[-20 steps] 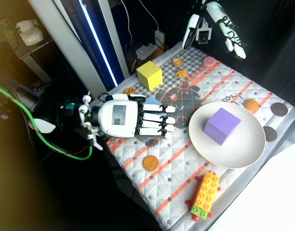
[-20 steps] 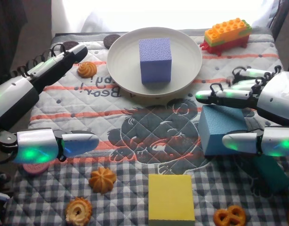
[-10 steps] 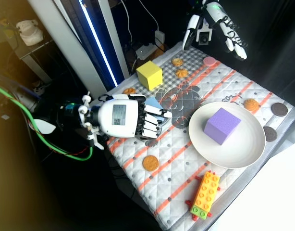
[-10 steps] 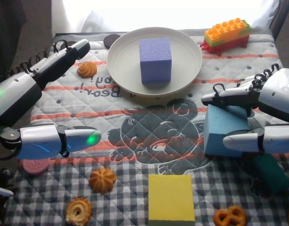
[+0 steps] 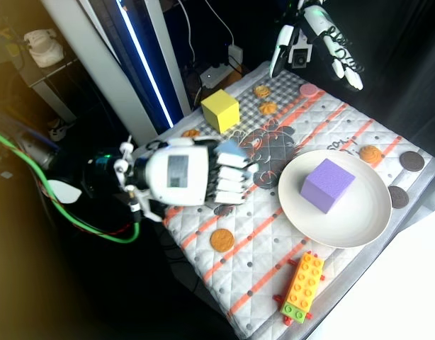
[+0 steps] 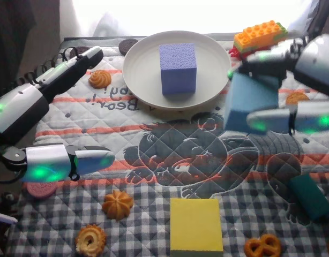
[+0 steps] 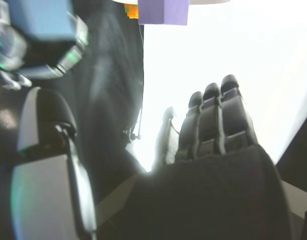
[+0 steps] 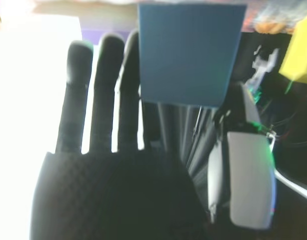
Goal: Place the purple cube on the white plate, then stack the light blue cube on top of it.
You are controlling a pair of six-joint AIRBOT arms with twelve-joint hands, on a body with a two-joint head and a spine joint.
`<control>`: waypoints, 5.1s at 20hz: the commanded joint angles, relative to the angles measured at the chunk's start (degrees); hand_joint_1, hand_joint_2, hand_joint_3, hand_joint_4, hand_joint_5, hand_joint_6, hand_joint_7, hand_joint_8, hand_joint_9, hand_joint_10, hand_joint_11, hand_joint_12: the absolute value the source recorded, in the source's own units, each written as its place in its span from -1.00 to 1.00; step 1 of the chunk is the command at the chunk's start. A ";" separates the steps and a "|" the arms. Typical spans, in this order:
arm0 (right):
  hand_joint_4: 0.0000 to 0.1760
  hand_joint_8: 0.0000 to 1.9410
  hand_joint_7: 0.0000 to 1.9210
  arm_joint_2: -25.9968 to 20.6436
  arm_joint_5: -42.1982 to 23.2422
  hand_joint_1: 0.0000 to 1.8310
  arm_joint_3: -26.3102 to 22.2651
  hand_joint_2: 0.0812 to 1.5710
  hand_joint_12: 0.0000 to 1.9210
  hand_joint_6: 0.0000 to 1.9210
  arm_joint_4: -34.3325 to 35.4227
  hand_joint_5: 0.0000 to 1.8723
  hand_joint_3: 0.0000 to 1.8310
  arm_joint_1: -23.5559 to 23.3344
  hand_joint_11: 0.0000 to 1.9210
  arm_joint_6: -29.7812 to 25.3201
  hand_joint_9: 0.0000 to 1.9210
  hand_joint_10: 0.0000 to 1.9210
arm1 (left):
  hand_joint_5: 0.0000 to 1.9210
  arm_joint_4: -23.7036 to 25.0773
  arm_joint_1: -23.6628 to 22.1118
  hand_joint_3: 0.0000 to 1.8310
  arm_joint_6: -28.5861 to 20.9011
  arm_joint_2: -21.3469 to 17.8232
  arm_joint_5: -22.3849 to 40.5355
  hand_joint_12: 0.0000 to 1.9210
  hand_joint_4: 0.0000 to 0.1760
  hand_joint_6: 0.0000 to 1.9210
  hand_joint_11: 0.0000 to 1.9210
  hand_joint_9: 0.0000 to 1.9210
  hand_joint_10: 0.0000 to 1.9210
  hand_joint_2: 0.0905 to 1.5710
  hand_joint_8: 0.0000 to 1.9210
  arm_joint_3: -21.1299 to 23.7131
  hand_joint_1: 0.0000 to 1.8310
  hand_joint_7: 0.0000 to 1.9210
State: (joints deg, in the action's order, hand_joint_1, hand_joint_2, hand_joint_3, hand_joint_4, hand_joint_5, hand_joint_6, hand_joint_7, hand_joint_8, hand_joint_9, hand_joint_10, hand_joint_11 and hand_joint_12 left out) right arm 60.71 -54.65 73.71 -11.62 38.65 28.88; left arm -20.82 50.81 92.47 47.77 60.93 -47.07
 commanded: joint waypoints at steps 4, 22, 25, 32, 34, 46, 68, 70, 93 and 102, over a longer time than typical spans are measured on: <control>-1.00 0.11 -0.10 2.27 -6.23 0.48 2.94 0.47 0.14 0.49 1.54 -0.17 -1.00 -5.22 -0.26 -0.41 -0.14 0.25 | -1.00 0.69 -0.56 -0.99 -0.44 0.55 6.33 -1.00 1.00 -1.00 -1.00 -1.00 -1.00 0.05 -1.00 -0.58 -0.15 -1.00; -1.00 0.19 -0.09 17.55 11.76 0.47 17.90 0.46 0.50 0.42 -3.00 -0.17 -1.00 -21.39 -0.32 -0.28 -0.10 0.27 | -1.00 1.14 -1.61 -1.00 -2.14 2.33 3.33 -1.00 1.00 -1.00 -1.00 -1.00 -1.00 0.06 -1.00 -2.88 -0.10 -1.00; -1.00 0.12 -0.06 17.56 12.98 0.48 18.28 0.44 0.49 0.44 -3.00 -0.15 -1.00 -21.38 -0.32 0.23 -0.10 0.24 | -1.00 1.26 -1.62 -1.00 -2.22 2.32 3.44 -1.00 1.00 -1.00 -1.00 -1.00 -1.00 0.06 -1.00 -2.86 -0.11 -1.00; -1.00 0.09 -0.02 18.24 13.92 0.49 19.08 0.43 0.36 0.43 -2.98 -0.16 -1.00 -21.37 -0.27 0.23 -0.05 0.15 | -1.00 1.40 -1.69 -1.00 -2.25 2.25 3.15 -1.00 1.00 -1.00 -1.00 -1.00 -1.00 0.06 -1.00 -2.96 -0.11 -1.00; -1.00 0.09 -0.02 18.27 14.32 0.48 19.07 0.43 0.40 0.33 -2.96 -0.16 -1.00 -21.14 -0.23 0.23 -0.07 0.27 | -1.00 1.42 -1.80 -1.00 -2.25 2.30 3.11 -1.00 1.00 -1.00 -1.00 -1.00 -1.00 0.07 -1.00 -2.96 -0.14 -1.00; -1.00 0.26 -0.11 18.35 14.38 0.46 18.75 0.45 0.42 -0.69 -2.08 -0.15 -1.00 -19.88 -0.51 0.22 -0.34 -0.06 | -1.00 1.38 -1.77 -1.00 -3.84 2.34 3.08 -1.00 1.00 -1.00 -1.00 -1.00 -1.00 0.08 -1.00 -3.33 -0.15 -1.00; 0.33 -1.00 -0.67 19.39 16.52 -0.04 20.58 0.20 -0.06 -1.00 -2.60 -0.65 -1.00 -20.08 -1.00 0.21 -0.68 -1.00 | -1.00 1.80 -2.20 -1.00 -3.85 2.66 3.18 -1.00 1.00 -1.00 -1.00 -1.00 -1.00 0.09 -1.00 -3.60 -0.12 -1.00; 0.28 -1.00 -0.67 19.40 17.06 -0.05 20.77 0.19 0.01 -1.00 -2.66 -0.68 -1.00 -20.27 -1.00 0.21 -0.69 -1.00 | -1.00 1.89 -2.33 -1.00 -3.85 2.74 3.17 -1.00 1.00 -1.00 -1.00 -1.00 -1.00 0.09 -1.00 -3.65 -0.11 -1.00; 1.00 -1.00 -1.00 8.02 8.17 -0.29 11.92 0.05 -1.00 -1.00 2.79 -1.00 -1.00 -19.22 -1.00 9.46 -1.00 -1.00 | -0.99 2.20 -1.60 -1.00 -9.15 1.11 6.93 -1.00 1.00 -1.00 -1.00 -1.00 -1.00 0.04 -1.00 -3.74 -0.02 -1.00; 1.00 -1.00 -1.00 -6.87 -25.87 -0.36 -5.74 0.06 -1.00 -1.00 15.73 -1.00 -0.99 5.53 -1.00 11.39 -1.00 -1.00 | -1.00 4.35 7.21 -1.00 -33.69 -4.11 29.68 -1.00 0.80 -1.00 -1.00 -1.00 -1.00 0.06 -1.00 -3.96 -0.15 -1.00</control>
State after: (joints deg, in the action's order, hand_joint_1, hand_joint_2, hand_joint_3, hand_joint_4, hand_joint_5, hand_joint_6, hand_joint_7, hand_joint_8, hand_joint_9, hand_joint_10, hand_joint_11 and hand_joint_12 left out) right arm 53.93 -71.29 66.85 1.56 46.44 40.47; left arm -16.91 58.87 58.87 44.05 81.89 -50.87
